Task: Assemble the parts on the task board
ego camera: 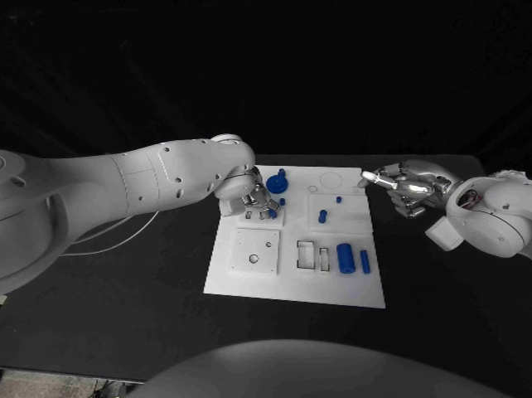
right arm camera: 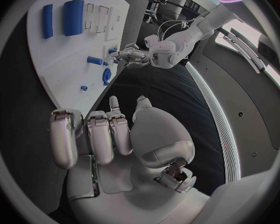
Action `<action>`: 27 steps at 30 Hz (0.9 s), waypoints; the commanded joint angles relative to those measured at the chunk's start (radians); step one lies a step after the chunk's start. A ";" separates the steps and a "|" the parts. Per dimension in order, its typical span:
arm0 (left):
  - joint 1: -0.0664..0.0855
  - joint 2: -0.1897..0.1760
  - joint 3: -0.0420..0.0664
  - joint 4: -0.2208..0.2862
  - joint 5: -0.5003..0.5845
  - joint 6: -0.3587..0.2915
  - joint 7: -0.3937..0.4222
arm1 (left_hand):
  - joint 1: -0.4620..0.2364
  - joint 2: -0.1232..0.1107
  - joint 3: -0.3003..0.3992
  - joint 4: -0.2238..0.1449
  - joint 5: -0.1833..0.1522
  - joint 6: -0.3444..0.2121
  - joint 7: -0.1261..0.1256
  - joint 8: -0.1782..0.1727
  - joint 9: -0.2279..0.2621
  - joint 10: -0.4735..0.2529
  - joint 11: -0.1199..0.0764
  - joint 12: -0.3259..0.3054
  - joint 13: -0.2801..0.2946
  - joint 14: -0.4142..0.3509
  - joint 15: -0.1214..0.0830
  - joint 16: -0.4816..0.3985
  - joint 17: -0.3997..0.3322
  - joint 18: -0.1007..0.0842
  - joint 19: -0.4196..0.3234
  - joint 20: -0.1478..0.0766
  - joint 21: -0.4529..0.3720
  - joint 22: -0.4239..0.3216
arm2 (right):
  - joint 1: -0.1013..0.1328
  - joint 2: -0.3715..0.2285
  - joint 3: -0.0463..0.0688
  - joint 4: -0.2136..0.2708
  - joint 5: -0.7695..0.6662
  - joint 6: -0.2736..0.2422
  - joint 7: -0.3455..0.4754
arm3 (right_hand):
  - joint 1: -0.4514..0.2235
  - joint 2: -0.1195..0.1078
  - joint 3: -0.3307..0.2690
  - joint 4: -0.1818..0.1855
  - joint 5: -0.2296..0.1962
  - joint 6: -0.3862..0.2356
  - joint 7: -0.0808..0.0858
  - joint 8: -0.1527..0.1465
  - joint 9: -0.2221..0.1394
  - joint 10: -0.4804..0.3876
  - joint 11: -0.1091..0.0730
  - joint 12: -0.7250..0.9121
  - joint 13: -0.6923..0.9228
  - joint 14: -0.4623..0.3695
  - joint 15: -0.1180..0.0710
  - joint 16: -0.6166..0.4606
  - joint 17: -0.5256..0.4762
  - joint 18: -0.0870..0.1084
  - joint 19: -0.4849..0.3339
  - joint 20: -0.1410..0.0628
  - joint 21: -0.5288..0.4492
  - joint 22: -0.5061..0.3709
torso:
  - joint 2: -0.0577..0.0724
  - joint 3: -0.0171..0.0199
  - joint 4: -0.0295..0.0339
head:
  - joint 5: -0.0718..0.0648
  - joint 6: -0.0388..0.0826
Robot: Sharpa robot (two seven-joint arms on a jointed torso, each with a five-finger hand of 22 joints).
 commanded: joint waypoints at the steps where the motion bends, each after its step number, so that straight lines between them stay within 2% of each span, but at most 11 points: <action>1: 0.000 -0.004 0.001 0.011 0.004 -0.014 -0.112 | 0.001 -0.014 0.015 0.001 0.005 -0.004 -0.002 0.007 0.007 0.106 -0.007 0.000 0.263 0.105 -0.006 0.002 0.263 0.002 0.027 -0.008 -0.006 0.133 | -0.001 0.000 0.000 0.000 -0.007 0.016 -0.002 | 0.010 -0.002 0.007 0.000 0.002 0.007 0.002 0.005 -0.001 0.107 -0.007 -0.005 0.259 0.104 -0.008 0.003 0.263 0.006 -0.009 0.000 -0.005 0.216 | 0.000 0.0000 0.0003 | 0.000 0.000; 8: 0.009 -0.032 0.002 0.057 -0.034 -0.017 -0.124 | -0.003 -0.024 0.032 0.003 0.003 -0.004 -0.003 0.012 0.017 0.106 -0.007 0.000 0.263 0.105 -0.007 0.002 0.263 0.002 0.027 -0.009 -0.006 0.133 | -0.001 -0.001 0.000 0.000 -0.007 0.015 -0.002 | 0.010 -0.002 0.007 0.000 0.002 0.007 0.002 0.005 -0.001 0.107 -0.007 -0.005 0.259 0.104 -0.008 0.003 0.263 0.006 -0.009 0.000 -0.005 0.216 | -0.001 0.0000 0.0004 | 0.002 0.000; 16: 0.032 -0.078 0.001 0.130 -0.124 -0.012 -0.131 | -0.008 -0.036 0.061 0.004 -0.007 -0.004 -0.005 0.016 0.028 0.106 -0.009 0.000 0.263 0.105 -0.008 0.002 0.263 0.003 0.026 -0.010 -0.009 0.131 | -0.002 -0.003 0.000 -0.001 -0.007 0.013 -0.002 | 0.012 -0.002 0.007 0.000 0.003 0.008 0.002 0.005 -0.001 0.107 -0.007 -0.005 0.259 0.104 -0.008 0.003 0.263 0.006 -0.009 0.000 -0.005 0.216 | -0.001 -0.0002 0.0003 | 0.005 0.000; 19: 0.036 -0.092 0.001 0.150 -0.147 -0.009 -0.132 | -0.014 -0.050 0.106 0.004 -0.040 -0.008 -0.004 0.016 0.037 0.106 -0.010 0.000 0.263 0.105 -0.009 0.002 0.263 0.003 0.026 -0.012 -0.010 0.131 | -0.003 -0.003 0.000 -0.001 -0.007 0.012 -0.002 | 0.012 -0.002 0.007 0.000 0.003 0.008 0.002 0.005 -0.001 0.107 -0.007 -0.005 0.259 0.104 -0.008 0.003 0.263 0.006 -0.009 0.000 -0.005 0.216 | -0.001 0.0003 0.0003 | 0.006 0.000; 21: 0.037 -0.103 0.001 0.165 -0.158 -0.007 -0.133 | -0.023 -0.065 0.167 0.005 -0.093 -0.011 -0.003 0.014 0.047 0.106 -0.010 0.000 0.263 0.105 -0.009 0.002 0.263 0.003 0.025 -0.012 -0.012 0.131 | -0.003 -0.003 -0.001 0.000 -0.007 0.012 -0.002 | 0.012 -0.002 0.007 0.000 0.003 0.008 0.002 0.005 -0.001 0.107 -0.007 -0.005 0.259 0.104 -0.008 0.003 0.263 0.006 -0.009 0.000 -0.005 0.216 | 0.000 -0.0002 0.0001 | 0.006 0.000; 27: 0.039 -0.125 0.000 0.192 -0.194 -0.006 -0.132 | -0.047 -0.095 0.247 0.003 -0.114 -0.009 -0.004 0.015 0.060 0.106 -0.009 0.000 0.263 0.105 -0.008 0.002 0.263 0.004 0.025 -0.011 -0.014 0.131 | -0.004 -0.005 -0.001 0.000 -0.007 0.011 -0.003 | 0.013 -0.002 0.008 0.000 0.003 0.009 0.002 0.005 -0.002 0.107 -0.007 -0.005 0.259 0.104 -0.008 0.003 0.263 0.006 -0.010 0.000 -0.005 0.216 | 0.000 0.0001 0.0001 | 0.011 0.000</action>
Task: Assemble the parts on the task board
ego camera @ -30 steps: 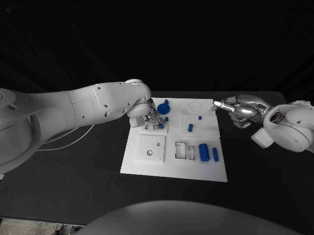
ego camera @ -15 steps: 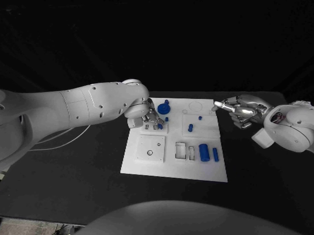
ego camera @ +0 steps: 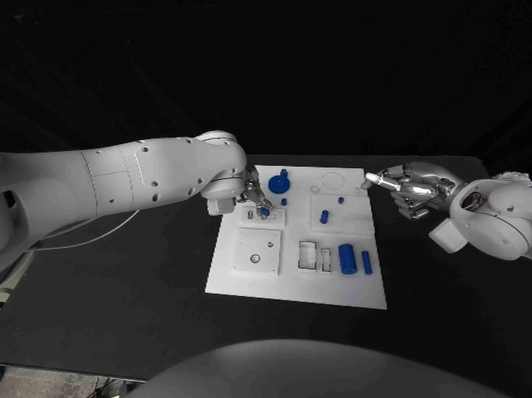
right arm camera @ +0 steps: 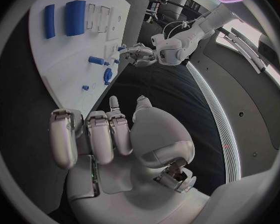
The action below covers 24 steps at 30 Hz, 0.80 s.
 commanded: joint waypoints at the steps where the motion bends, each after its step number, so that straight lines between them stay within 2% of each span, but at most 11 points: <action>1: 0.002 -0.005 0.000 0.013 -0.066 0.005 -0.132 | -0.006 -0.015 0.029 -0.003 -0.006 0.004 -0.007 0.002 0.004 0.098 -0.001 0.000 0.263 0.107 -0.007 0.002 0.263 0.003 0.025 -0.004 -0.005 0.132 | -0.001 0.000 0.000 0.001 -0.007 0.010 0.001 | 0.009 0.001 0.008 0.000 0.004 0.005 -0.002 0.005 -0.002 0.105 -0.005 -0.004 0.259 0.106 -0.006 0.003 0.263 0.006 -0.010 0.000 -0.005 0.216 | 0.001 0.0000 -0.0004 | 0.003 0.000; 6: 0.002 -0.009 0.000 0.020 -0.107 0.003 -0.131 | -0.017 -0.027 0.062 -0.005 -0.015 0.005 -0.007 0.001 0.010 0.098 -0.001 0.000 0.263 0.107 -0.007 0.002 0.263 0.004 0.025 -0.004 -0.006 0.131 | -0.002 -0.001 0.000 0.002 -0.007 0.009 0.002 | 0.009 0.001 0.008 0.000 0.004 0.005 -0.002 0.005 -0.002 0.105 -0.005 -0.004 0.259 0.106 -0.006 0.003 0.263 0.006 -0.010 0.000 -0.005 0.216 | 0.001 -0.0001 -0.0009 | 0.004 0.000; 12: 0.001 -0.005 -0.001 0.020 -0.132 -0.001 -0.129 | -0.023 -0.029 0.075 -0.004 -0.019 0.003 -0.006 -0.001 0.011 0.098 0.000 0.000 0.263 0.107 -0.006 0.002 0.263 0.002 0.029 -0.003 -0.002 0.138 | -0.002 -0.001 0.000 0.003 -0.007 0.007 0.004 | 0.010 0.000 0.008 0.000 0.004 0.005 -0.002 0.005 -0.002 0.105 -0.006 -0.004 0.259 0.106 -0.006 0.003 0.263 0.006 -0.009 0.000 -0.005 0.216 | 0.002 0.0001 -0.0011 | 0.006 0.000; 24: -0.005 0.012 -0.001 -0.011 -0.138 -0.008 -0.119 | -0.031 -0.033 0.095 -0.005 -0.024 0.001 -0.005 -0.003 0.013 0.098 0.001 0.000 0.263 0.107 -0.005 0.002 0.263 0.002 0.029 -0.003 -0.003 0.139 | -0.002 -0.001 0.000 0.003 -0.007 0.005 0.005 | 0.010 0.000 0.008 0.000 0.004 0.005 -0.002 0.005 -0.002 0.105 -0.006 -0.004 0.259 0.106 -0.006 0.003 0.263 0.006 -0.009 0.000 -0.005 0.216 | 0.001 -0.0002 -0.0011 | 0.004 0.000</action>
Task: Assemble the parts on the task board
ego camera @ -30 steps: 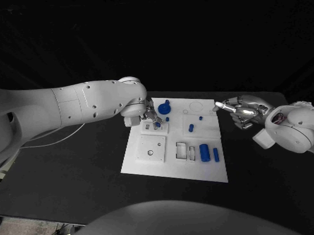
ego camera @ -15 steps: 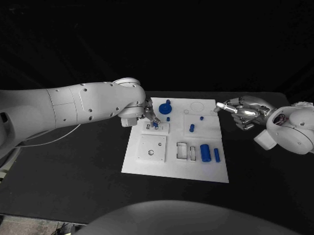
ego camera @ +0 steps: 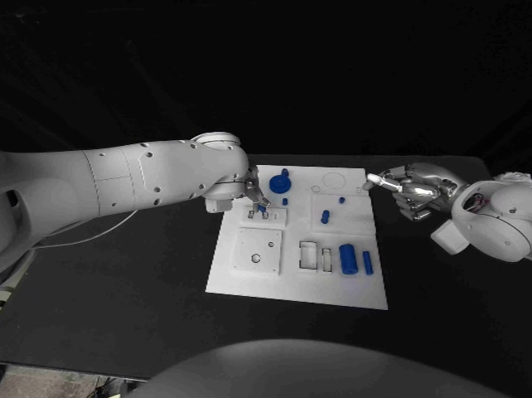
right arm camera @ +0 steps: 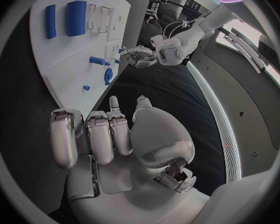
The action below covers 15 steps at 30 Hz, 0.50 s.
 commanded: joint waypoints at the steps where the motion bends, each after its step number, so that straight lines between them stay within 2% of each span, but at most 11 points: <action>1: -0.002 0.007 0.000 -0.006 -0.014 -0.006 -0.117 | -0.004 -0.007 0.014 -0.005 -0.002 0.000 -0.003 -0.003 0.002 0.098 0.001 0.000 0.263 0.107 -0.006 0.002 0.263 0.002 0.029 -0.003 -0.003 0.139 | -0.001 0.001 0.000 0.001 -0.007 0.007 0.006 | 0.009 -0.001 0.008 0.000 0.004 0.005 -0.002 0.005 -0.001 0.104 -0.007 -0.007 0.259 0.106 -0.006 0.003 0.263 0.006 -0.009 0.000 -0.005 0.216 | 0.000 -0.0001 -0.0005 | -0.002 0.000; 15: -0.009 0.023 0.000 -0.022 -0.002 -0.002 -0.110 | -0.008 -0.007 0.027 -0.005 -0.006 -0.001 -0.002 -0.005 0.003 0.098 0.001 0.000 0.263 0.107 -0.005 0.002 0.263 0.002 0.028 -0.002 -0.004 0.137 | -0.001 0.005 0.000 -0.002 -0.007 0.007 0.007 | 0.009 -0.001 0.008 0.000 0.004 0.005 -0.002 0.005 -0.001 0.104 -0.007 -0.007 0.259 0.106 -0.006 0.003 0.263 0.006 -0.009 0.000 -0.005 0.216 | -0.001 -0.0002 -0.0002 | 0.002 0.000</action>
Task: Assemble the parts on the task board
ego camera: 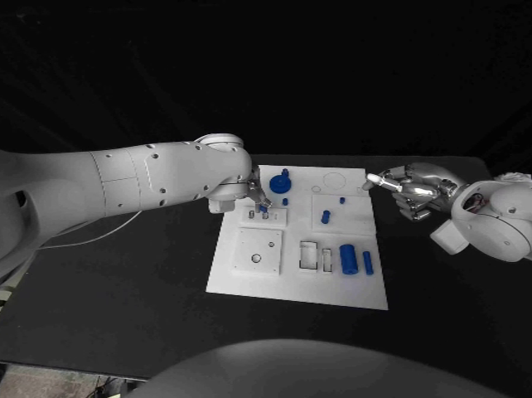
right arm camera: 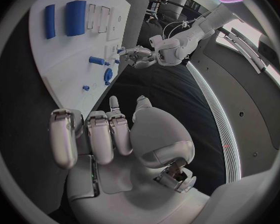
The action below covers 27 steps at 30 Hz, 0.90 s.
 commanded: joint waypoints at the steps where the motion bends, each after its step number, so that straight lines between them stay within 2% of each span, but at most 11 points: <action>1: -0.002 0.005 0.000 -0.003 0.003 0.000 -0.110 | 0.003 0.004 0.005 -0.001 -0.002 -0.003 -0.004 -0.005 0.002 0.098 0.001 0.000 0.263 0.107 -0.005 0.002 0.263 0.002 0.028 -0.002 -0.004 0.137 | -0.001 0.001 0.000 0.000 -0.007 0.007 0.007 | 0.009 -0.001 0.008 0.000 0.004 0.005 -0.002 0.005 -0.001 0.106 -0.005 -0.004 0.259 0.106 -0.006 0.003 0.263 0.006 -0.009 0.000 -0.005 0.216 | 0.000 -0.0001 -0.0003 | 0.001 0.000; 27: -0.019 0.012 0.000 -0.015 0.008 0.004 -0.103 | 0.001 0.004 0.012 -0.002 -0.005 -0.003 -0.004 -0.006 0.002 0.098 0.001 0.000 0.263 0.107 -0.005 0.002 0.263 0.003 0.027 -0.002 -0.005 0.137 | -0.001 -0.003 0.000 0.001 -0.007 0.008 0.006 | 0.013 -0.002 0.009 -0.001 0.006 0.004 -0.003 0.004 -0.002 0.106 -0.006 -0.004 0.259 0.106 -0.006 0.003 0.263 0.006 -0.010 0.000 -0.005 0.216 | 0.000 0.0001 0.0001 | 0.000 0.000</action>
